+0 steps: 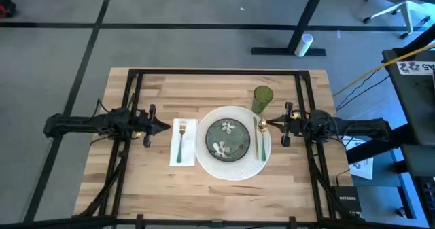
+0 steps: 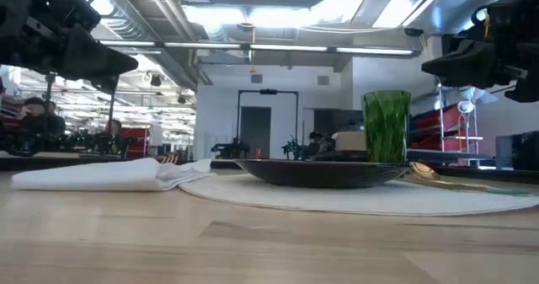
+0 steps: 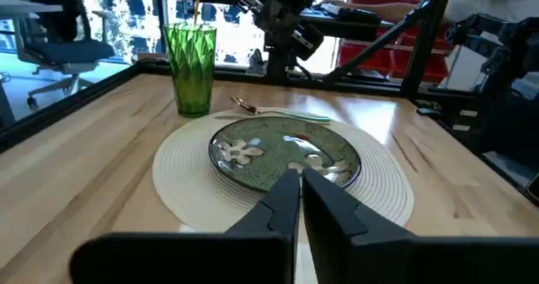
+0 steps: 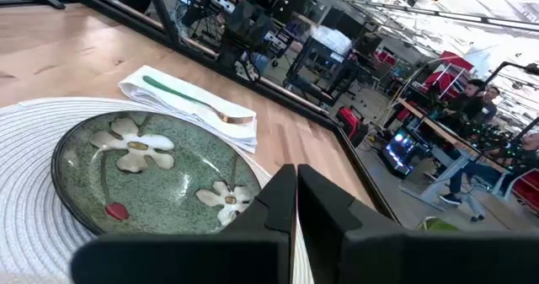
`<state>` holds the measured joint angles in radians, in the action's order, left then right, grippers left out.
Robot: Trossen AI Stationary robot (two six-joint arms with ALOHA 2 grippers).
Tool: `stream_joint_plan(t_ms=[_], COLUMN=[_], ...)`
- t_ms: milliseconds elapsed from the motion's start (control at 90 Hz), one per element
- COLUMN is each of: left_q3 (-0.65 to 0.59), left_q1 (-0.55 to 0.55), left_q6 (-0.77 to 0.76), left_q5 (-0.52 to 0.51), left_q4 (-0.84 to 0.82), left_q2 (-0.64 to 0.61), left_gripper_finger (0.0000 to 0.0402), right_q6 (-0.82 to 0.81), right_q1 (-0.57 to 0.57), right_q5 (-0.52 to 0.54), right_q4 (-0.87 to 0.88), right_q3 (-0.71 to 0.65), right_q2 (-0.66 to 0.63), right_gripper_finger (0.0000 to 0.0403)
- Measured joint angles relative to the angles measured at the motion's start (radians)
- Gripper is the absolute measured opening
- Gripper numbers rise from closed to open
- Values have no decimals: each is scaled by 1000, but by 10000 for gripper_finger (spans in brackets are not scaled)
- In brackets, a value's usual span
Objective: Set table place
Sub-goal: Return to Home Position
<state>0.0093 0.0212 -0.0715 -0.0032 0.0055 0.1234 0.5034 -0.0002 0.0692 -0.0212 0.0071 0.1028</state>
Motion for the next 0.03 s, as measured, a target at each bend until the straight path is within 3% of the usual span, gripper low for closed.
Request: stream_joint_plan(t_ms=[33], left_q3=[0], left_q1=[0], left_q6=[0], left_q5=[0], left_q4=[0], left_q2=[0], left_gripper_finger=[0], right_q6=[0], right_q1=[0], right_q5=[0], right_q4=[0], right_q3=[0], right_q2=[0], right_gripper_finger=[0])
